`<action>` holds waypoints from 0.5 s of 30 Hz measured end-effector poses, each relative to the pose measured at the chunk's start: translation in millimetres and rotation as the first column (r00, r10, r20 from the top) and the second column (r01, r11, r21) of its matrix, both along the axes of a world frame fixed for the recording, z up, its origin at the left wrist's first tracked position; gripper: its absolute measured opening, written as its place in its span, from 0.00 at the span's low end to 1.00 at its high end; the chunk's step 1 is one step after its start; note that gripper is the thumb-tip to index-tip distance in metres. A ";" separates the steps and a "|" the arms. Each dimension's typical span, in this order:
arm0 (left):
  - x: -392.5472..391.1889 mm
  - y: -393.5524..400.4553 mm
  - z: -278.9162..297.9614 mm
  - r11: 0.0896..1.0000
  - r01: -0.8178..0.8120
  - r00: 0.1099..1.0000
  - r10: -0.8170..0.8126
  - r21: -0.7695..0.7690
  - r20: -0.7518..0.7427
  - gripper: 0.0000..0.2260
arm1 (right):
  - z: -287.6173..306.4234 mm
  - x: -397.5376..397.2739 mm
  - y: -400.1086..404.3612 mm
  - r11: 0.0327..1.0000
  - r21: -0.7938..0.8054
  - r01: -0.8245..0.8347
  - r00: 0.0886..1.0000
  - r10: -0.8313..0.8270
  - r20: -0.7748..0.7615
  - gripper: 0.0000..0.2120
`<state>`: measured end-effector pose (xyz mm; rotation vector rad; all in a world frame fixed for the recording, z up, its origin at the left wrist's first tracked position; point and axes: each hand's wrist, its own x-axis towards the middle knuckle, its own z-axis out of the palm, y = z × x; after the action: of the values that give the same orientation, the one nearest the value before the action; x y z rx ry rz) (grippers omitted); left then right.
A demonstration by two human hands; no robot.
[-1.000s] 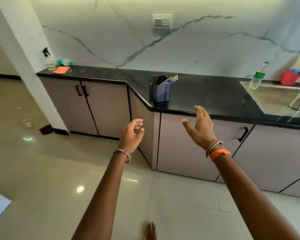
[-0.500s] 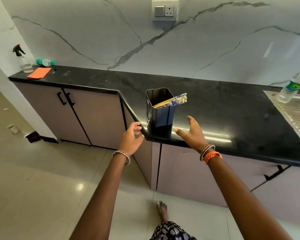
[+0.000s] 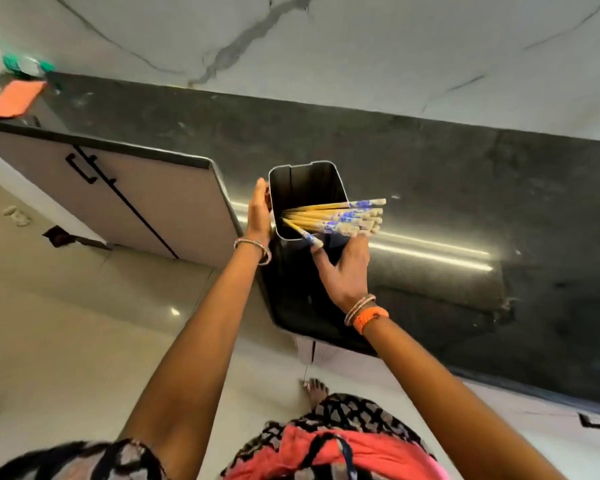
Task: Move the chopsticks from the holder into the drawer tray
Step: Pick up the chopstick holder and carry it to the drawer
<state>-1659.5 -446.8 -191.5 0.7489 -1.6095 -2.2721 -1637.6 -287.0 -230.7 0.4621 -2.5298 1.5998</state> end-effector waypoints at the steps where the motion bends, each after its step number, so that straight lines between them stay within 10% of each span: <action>1: -4.2 -4.7 2.3 0.998 -0.037 0.999 0.038 -0.056 0.023 0.19 | 0.7 -8.4 1.1 0.999 -0.036 -0.034 0.999 0.033 -0.020 0.19; 4: -12.4 -10.9 4.1 0.966 -0.132 0.981 0.159 -0.222 0.108 0.15 | -1.1 -31.4 3.6 0.991 -0.121 -0.060 0.997 0.054 -0.050 0.08; 8: 7.3 0.8 -9.7 0.803 -0.244 0.883 0.416 -0.543 0.217 0.19 | -4.9 -62.6 4.3 0.965 -0.195 0.174 0.965 -0.128 0.229 0.19; 15: 8.6 7.3 -18.3 0.885 -0.424 0.900 0.435 -0.192 0.015 0.14 | -2.0 -78.7 14.7 0.894 -0.389 0.224 0.881 -0.015 0.472 0.19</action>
<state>-1650.9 -439.5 -209.8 1.0140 -1.4715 -1.7769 -1716.3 -272.3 -232.7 -0.1498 -2.2896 2.3622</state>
